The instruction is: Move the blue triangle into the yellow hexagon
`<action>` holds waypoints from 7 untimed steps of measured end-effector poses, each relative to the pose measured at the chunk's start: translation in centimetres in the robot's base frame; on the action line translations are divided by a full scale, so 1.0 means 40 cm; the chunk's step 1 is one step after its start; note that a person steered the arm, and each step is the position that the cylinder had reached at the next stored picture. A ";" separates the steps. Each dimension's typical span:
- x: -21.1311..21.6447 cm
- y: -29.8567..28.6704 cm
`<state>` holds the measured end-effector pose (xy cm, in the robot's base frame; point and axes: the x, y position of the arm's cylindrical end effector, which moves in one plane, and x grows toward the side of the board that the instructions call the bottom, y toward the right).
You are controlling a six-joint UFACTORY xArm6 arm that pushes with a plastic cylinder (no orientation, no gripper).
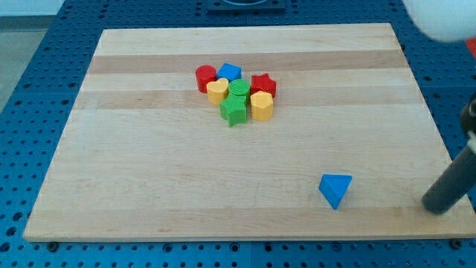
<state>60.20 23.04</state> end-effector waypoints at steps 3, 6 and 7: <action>-0.043 -0.285; -0.254 -0.510; -0.325 -0.564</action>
<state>47.21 0.47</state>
